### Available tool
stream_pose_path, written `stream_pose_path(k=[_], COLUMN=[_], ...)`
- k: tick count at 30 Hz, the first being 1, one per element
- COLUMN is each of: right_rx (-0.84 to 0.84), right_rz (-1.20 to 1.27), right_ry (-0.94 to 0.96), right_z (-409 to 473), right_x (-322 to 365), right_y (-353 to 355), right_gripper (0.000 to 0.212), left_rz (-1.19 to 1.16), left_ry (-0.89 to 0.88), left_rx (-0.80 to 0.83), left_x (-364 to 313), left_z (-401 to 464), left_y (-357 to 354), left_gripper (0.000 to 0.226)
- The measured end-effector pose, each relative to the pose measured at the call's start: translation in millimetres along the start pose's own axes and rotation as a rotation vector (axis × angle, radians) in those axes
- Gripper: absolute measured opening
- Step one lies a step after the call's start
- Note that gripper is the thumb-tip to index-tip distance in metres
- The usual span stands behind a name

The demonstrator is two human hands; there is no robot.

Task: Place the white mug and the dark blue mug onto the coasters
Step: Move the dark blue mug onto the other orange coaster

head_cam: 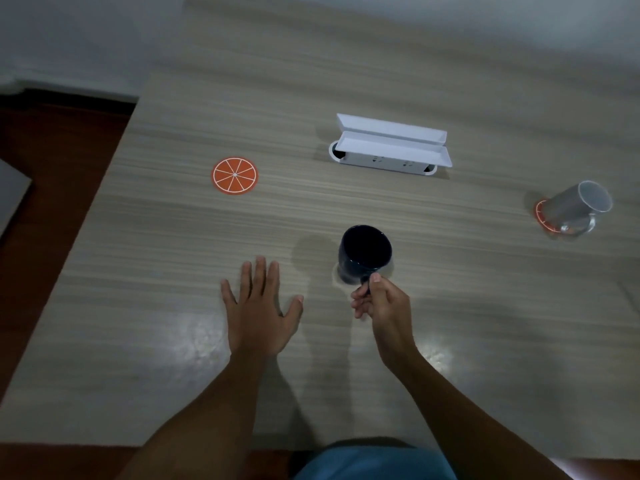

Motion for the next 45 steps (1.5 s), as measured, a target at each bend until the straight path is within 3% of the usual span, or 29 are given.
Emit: stream_pose_path(k=[12, 29, 45], right_rx=[0.275, 0.383, 0.443], right_rz=[0.091, 0.176, 0.148], right_ry=[0.008, -0.015, -0.097], right_z=[61.3, 134.1, 136.8], right_x=[55.3, 87.1, 84.6], right_y=[-112.3, -215.3, -239.2], right_gripper=[0.039, 0.037, 0.028], left_rz=[0.038, -0.033, -0.061], left_ry=[-0.026, -0.004, 0.001], left_rx=[-0.013, -0.005, -0.038], left_x=[2.6, 1.4, 2.8], left_z=[3.0, 3.3, 2.7], left_y=[-5.9, -0.6, -3.3], left_gripper=[0.084, 0.084, 0.083])
Point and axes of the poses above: each hand's wrist, its own z-axis towards the middle knuckle, its own y-axis out of the back of the hand, x = y × z, the point moved 2 cm from there along z, towards the middle knuckle, and after that the axes turned 4 degrees about -z, right-handed, at the moved point
